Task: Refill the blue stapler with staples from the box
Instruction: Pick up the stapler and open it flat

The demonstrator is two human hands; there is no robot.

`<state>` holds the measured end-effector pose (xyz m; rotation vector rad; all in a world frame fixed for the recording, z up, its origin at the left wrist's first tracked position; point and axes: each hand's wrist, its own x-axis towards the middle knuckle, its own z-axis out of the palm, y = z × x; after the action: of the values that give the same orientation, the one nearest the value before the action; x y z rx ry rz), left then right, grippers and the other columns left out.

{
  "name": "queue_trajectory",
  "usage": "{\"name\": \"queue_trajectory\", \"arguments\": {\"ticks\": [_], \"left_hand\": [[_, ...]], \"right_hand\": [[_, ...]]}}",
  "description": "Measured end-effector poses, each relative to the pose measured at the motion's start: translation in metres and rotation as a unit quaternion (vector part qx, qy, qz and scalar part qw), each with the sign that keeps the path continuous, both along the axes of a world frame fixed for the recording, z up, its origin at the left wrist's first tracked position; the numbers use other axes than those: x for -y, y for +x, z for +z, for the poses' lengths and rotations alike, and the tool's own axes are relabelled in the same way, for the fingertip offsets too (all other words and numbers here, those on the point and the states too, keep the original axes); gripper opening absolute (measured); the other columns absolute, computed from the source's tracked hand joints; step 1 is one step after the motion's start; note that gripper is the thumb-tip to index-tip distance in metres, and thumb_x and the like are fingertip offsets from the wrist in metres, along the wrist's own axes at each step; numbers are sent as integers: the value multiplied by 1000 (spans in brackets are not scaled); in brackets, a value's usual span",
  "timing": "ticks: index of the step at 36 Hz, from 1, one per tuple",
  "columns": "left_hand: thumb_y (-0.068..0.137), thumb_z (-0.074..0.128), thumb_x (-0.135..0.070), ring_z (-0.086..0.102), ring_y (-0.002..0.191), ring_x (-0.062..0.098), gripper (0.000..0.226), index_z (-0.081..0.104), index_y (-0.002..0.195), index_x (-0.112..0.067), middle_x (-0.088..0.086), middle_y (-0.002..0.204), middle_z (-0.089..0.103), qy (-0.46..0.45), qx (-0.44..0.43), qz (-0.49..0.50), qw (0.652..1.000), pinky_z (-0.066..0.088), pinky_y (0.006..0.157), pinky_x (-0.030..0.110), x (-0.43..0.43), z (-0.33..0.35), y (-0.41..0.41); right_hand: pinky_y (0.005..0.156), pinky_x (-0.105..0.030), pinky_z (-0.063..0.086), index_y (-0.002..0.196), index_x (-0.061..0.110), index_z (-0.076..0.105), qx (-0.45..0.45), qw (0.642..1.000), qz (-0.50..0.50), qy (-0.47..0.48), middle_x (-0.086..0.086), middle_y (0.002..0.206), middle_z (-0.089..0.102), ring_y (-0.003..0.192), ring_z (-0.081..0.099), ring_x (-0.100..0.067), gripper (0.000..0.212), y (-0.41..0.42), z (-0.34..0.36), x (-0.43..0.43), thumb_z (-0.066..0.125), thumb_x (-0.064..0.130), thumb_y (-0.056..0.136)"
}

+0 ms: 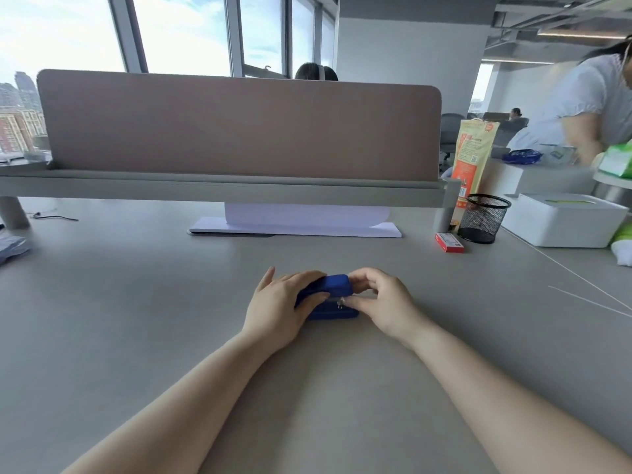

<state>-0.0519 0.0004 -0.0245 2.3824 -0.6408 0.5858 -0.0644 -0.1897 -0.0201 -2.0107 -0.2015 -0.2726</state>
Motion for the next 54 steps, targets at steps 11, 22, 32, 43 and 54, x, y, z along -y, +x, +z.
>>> {"name": "queue_trajectory", "arguments": {"ticks": [11,22,32,43,54], "left_hand": [[87,60,-31,53,90,-17,15,62,102,-30,-30,92,60,-221,-34,-23,974,34,106,51,-10,17,1],[83,66,-21,59,95,-9,20,58,100,-25,-13,101,67,-269,-127,-22,955,42,77,7,-54,25,2],[64,83,-28,56,96,17,50,45,97,-25,-9,92,59,-217,-111,74,967,40,72,17,-73,6,16],[67,63,-65,57,103,22,53,53,100,-25,-1,102,64,-17,-132,229,964,5,116,48,-76,3,17],[66,54,-75,57,106,19,61,54,108,-31,-5,105,67,62,-167,226,958,17,113,48,-79,1,18]], "right_hand": [[71,0,36,95,20,69,68,995,-10,-70,1,87,64,82,52,-3,18,-1,1,3,67,11,80],[72,-9,38,86,29,64,80,991,-56,-87,13,82,61,84,55,-9,19,4,-2,16,65,11,81],[77,-26,44,93,26,69,46,994,-83,-62,3,91,68,92,60,-15,16,6,-6,20,64,14,83],[82,-27,41,101,22,70,36,993,-96,-58,3,95,70,97,60,-17,21,3,-5,19,63,13,83],[86,-24,38,114,23,64,5,995,-85,-54,5,104,67,105,58,-13,30,2,-4,22,64,19,84]]}}
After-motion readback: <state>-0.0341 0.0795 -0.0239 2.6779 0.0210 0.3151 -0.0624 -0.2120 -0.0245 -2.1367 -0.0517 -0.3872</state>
